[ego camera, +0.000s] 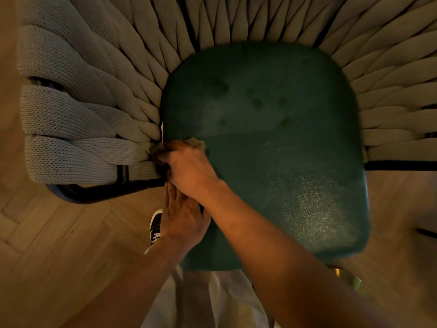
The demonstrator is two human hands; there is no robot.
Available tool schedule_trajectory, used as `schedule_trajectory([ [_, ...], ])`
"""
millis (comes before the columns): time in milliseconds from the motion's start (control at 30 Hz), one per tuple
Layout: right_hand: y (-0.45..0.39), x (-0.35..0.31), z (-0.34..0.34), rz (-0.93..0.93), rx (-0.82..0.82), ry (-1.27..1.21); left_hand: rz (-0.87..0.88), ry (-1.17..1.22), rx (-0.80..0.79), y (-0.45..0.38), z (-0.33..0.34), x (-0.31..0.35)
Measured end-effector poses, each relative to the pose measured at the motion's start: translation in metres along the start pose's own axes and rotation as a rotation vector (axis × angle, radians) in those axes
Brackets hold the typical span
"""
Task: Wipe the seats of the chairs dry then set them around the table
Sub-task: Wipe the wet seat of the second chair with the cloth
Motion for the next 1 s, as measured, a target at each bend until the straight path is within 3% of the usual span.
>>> schedule_trajectory([
  [200, 0.023, 0.032, -0.033, 0.020, 0.024, 0.118, -0.024, 0.059, 0.099, 0.000, -0.017, 0.007],
  [367, 0.065, 0.101, -0.074, 0.144, 0.336, 0.159, -0.066, 0.096, 0.107, 0.000, -0.026, 0.014],
  [667, 0.140, 0.215, -0.151, 0.551, 0.538, 0.247, -0.102, 0.075, 0.138, -0.029, -0.044, 0.013],
  [900, 0.148, 0.232, -0.162, 0.827, 0.726, 0.154, -0.109, 0.086, 0.108, -0.039, -0.039, 0.008],
  [1000, 0.131, 0.204, -0.144, 0.715, 0.759, 0.135, -0.076, 0.080, 0.129, -0.039, -0.035, 0.007],
])
Point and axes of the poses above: each hand's wrist, its own y-axis away from the middle knuckle, its own z-axis out of the palm, x = y × z, the point moved 5 cm from there along -y, towards the middle knuckle, and after that the axes turned 5 degrees about x, right-handed, at the moved point
